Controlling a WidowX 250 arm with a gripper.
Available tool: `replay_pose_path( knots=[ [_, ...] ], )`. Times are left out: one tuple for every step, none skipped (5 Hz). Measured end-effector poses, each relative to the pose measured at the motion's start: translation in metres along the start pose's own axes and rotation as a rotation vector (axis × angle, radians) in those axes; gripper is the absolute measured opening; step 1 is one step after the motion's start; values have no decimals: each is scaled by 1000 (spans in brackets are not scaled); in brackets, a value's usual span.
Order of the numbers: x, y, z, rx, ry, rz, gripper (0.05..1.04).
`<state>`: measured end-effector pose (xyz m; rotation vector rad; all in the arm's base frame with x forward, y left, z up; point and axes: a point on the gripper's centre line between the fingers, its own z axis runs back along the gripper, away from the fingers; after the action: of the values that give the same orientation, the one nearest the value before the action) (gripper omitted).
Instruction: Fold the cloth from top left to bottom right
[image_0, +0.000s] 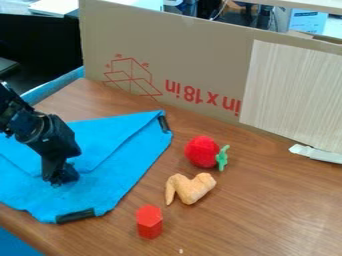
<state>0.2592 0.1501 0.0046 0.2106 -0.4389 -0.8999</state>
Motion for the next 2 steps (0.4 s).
replay_pose_path(
  knots=[
    [0,0,0,0,0,-1,375],
    [1,-1,-1,-8,-7,-10,155]
  ],
)
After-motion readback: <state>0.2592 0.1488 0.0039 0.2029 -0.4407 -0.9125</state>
